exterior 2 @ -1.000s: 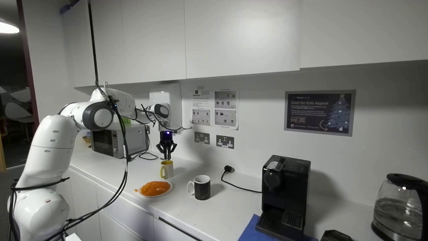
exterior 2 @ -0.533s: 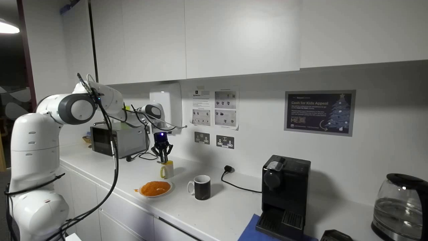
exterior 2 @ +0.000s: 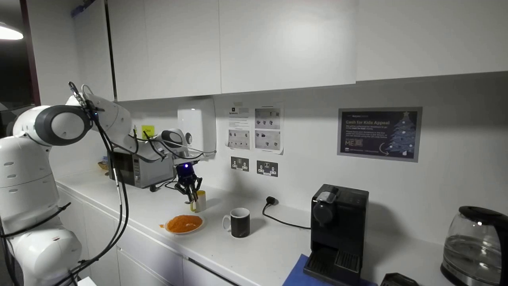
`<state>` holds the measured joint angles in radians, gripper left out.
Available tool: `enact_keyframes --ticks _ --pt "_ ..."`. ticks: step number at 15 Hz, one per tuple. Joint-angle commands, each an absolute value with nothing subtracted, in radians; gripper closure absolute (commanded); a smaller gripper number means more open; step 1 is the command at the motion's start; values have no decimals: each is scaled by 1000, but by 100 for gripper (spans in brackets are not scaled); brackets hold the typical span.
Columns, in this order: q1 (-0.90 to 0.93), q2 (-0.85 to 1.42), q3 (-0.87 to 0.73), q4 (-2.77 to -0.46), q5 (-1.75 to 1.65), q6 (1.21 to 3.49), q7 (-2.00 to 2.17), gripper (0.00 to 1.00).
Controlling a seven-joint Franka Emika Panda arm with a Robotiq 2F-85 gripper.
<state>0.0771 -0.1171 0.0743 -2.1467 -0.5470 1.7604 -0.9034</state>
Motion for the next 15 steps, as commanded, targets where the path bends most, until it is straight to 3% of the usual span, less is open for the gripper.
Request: enact_keyframes --ticks 1,15 --pt "69 -220 54 -2291 -609 1843 -878 97" --pt "76 -198 38 -2395 -709 1853 -840 97"
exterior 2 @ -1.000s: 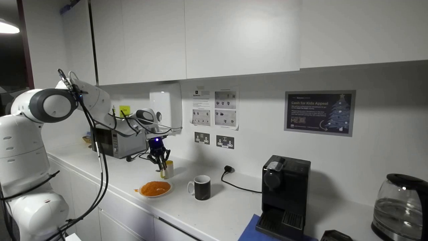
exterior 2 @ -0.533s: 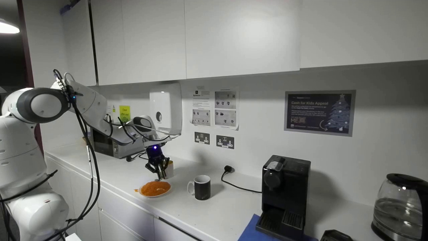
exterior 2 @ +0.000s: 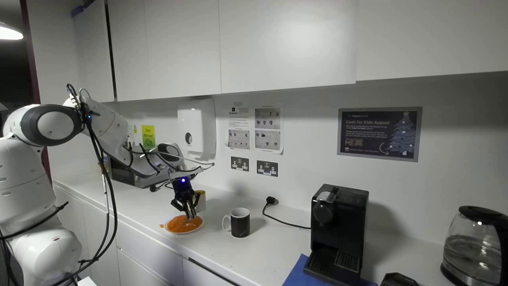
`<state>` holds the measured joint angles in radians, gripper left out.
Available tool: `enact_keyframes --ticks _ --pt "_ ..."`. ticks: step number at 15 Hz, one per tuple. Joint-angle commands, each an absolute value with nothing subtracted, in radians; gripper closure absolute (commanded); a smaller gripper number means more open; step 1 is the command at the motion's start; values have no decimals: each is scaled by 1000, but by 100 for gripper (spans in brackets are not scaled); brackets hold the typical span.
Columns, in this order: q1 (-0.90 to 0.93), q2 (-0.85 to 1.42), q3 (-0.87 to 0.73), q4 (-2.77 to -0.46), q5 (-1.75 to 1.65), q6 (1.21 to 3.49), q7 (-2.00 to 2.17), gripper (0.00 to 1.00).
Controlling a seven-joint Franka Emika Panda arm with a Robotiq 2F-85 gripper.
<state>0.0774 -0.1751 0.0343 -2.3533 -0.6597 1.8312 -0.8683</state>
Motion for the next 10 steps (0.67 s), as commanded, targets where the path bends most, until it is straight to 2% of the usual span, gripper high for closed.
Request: enact_keyframes --ticks 1,10 --pt "78 -195 40 -2400 -717 1851 -837 97" --pt "92 -204 45 -2426 -726 1859 -835 97"
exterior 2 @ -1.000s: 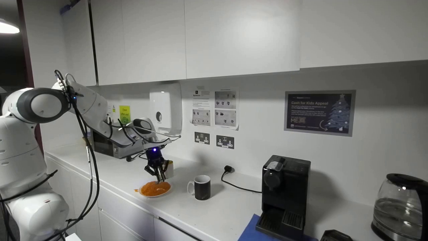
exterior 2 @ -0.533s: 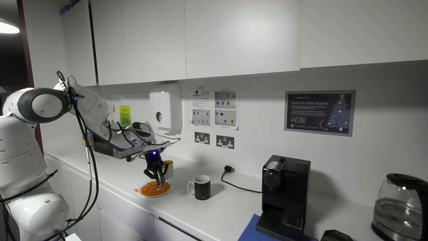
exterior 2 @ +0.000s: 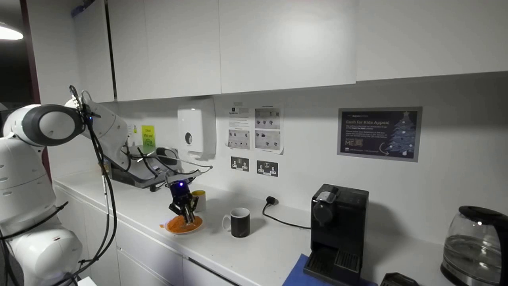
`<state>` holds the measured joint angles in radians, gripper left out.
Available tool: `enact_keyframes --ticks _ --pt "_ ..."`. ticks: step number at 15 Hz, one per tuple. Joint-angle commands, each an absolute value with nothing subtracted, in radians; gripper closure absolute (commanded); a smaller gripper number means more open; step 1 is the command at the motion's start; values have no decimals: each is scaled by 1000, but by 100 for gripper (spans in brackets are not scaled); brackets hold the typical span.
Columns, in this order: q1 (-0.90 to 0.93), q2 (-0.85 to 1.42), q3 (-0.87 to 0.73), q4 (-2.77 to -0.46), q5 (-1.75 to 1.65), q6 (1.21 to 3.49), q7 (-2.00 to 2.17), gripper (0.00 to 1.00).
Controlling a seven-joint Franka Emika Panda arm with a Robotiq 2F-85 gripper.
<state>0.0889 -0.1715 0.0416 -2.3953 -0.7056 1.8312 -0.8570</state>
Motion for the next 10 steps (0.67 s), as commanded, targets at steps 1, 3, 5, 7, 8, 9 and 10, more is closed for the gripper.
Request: enact_keyframes --ticks 1,3,5,7,8,9,10 --pt "92 -171 42 -2393 -704 1828 -858 87" --pt "93 -172 44 -2393 -704 1828 -857 87" --pt "93 -172 44 -2393 -704 1828 -857 87" --pt "93 -172 44 -2393 -704 1828 -857 97" --pt "91 -169 44 -2394 -709 1829 -855 97" --pt "92 -165 44 -2391 -708 1826 -858 97" --pt "92 -162 45 -2390 -710 1828 -856 97"
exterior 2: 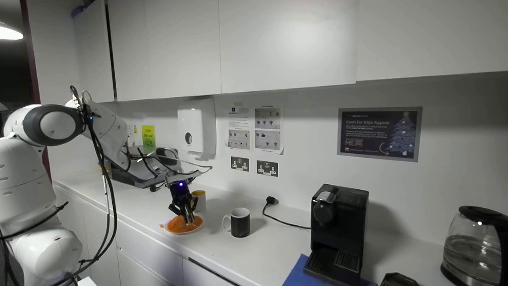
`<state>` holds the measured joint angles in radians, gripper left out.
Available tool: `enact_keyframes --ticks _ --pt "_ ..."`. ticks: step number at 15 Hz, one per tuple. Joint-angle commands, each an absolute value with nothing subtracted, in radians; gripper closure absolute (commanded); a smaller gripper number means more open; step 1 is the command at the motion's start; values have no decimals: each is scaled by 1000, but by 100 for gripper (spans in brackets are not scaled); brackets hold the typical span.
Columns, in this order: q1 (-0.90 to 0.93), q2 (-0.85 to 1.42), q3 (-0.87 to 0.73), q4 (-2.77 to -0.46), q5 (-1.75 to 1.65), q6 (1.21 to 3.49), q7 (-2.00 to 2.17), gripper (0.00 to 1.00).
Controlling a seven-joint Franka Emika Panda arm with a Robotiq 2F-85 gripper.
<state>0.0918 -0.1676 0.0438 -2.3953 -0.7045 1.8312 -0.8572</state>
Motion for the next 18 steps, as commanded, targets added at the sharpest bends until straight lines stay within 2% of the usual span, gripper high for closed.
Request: enact_keyframes --ticks 1,18 --pt "94 -158 47 -2388 -708 1829 -857 97" --pt "96 -102 65 -2360 -699 1836 -853 97"
